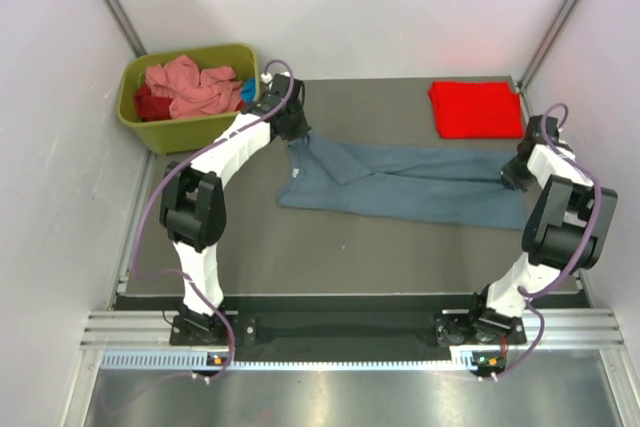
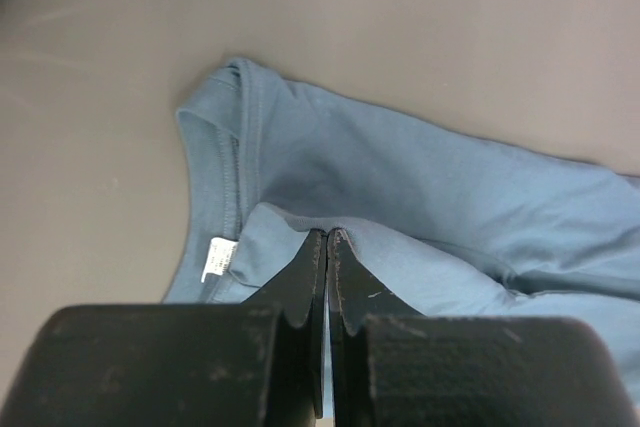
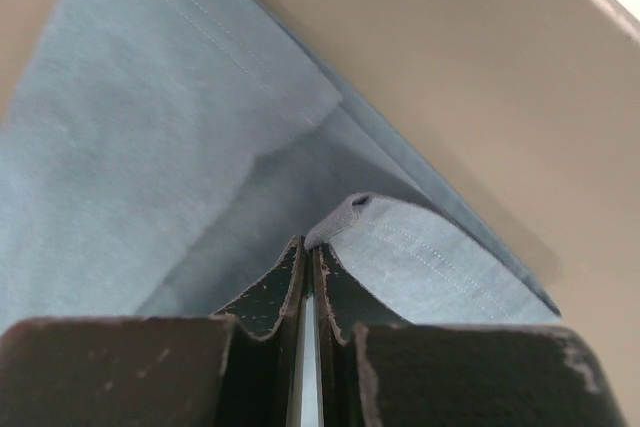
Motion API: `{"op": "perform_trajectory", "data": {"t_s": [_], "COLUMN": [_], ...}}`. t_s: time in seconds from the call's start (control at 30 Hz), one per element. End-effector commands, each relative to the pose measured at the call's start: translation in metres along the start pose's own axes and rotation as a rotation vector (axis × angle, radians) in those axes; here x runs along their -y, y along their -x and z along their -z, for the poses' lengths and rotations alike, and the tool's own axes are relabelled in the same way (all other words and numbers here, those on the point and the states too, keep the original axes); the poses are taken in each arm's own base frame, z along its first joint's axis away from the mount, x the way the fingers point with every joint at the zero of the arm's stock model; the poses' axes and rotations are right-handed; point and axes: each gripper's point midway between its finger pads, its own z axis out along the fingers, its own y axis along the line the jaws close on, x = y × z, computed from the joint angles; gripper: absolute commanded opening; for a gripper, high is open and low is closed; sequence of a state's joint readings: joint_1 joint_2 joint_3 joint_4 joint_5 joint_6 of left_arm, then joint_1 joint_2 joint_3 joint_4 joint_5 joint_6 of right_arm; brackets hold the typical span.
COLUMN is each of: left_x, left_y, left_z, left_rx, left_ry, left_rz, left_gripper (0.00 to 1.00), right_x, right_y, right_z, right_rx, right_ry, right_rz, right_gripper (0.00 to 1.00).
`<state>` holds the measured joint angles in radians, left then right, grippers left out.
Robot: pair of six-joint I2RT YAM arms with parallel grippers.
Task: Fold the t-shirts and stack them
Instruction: Fold the tshirt
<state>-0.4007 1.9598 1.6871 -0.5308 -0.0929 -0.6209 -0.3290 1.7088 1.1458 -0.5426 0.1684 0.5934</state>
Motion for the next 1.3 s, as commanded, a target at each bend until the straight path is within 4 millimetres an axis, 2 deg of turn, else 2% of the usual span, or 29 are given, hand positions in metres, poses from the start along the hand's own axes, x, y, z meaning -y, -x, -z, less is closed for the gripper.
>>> {"op": "perform_trajectory", "data": {"t_s": [0.0, 0.3, 0.47, 0.7, 0.97, 1.03, 1.13, 1.27], "left_x": [-0.002, -0.01, -0.001, 0.002, -0.004, -0.004, -0.001, 0.007], "left_y": [0.015, 0.013, 0.013, 0.015, 0.015, 0.014, 0.012, 0.008], "left_z": [-0.002, -0.007, -0.009, -0.014, -0.016, -0.017, -0.018, -0.021], "left_rx": [0.041, 0.036, 0.037, 0.028, 0.036, 0.031, 0.022, 0.003], "left_ry": [0.025, 0.06, 0.012, 0.009, 0.038, 0.034, 0.018, -0.03], "left_rz": [-0.021, -0.031, -0.029, -0.028, -0.048, -0.06, -0.063, -0.055], "left_gripper": [0.0, 0.0, 0.0, 0.0, 0.0, 0.0, 0.0, 0.0], "right_x": [-0.008, -0.003, -0.012, -0.019, -0.026, -0.023, -0.014, -0.003], "right_y": [0.024, 0.027, 0.031, 0.035, 0.04, 0.044, 0.049, 0.044], "right_z": [0.002, -0.006, -0.003, -0.003, -0.002, 0.001, 0.009, 0.014], "right_rx": [0.084, 0.103, 0.119, 0.125, 0.138, 0.146, 0.16, 0.141], "right_ry": [-0.04, -0.107, -0.071, -0.046, -0.043, -0.063, -0.113, -0.162], "right_rz": [0.039, 0.077, 0.076, 0.088, 0.127, 0.127, 0.122, 0.112], "right_gripper": [0.02, 0.01, 0.02, 0.08, 0.14, 0.19, 0.21, 0.21]}}
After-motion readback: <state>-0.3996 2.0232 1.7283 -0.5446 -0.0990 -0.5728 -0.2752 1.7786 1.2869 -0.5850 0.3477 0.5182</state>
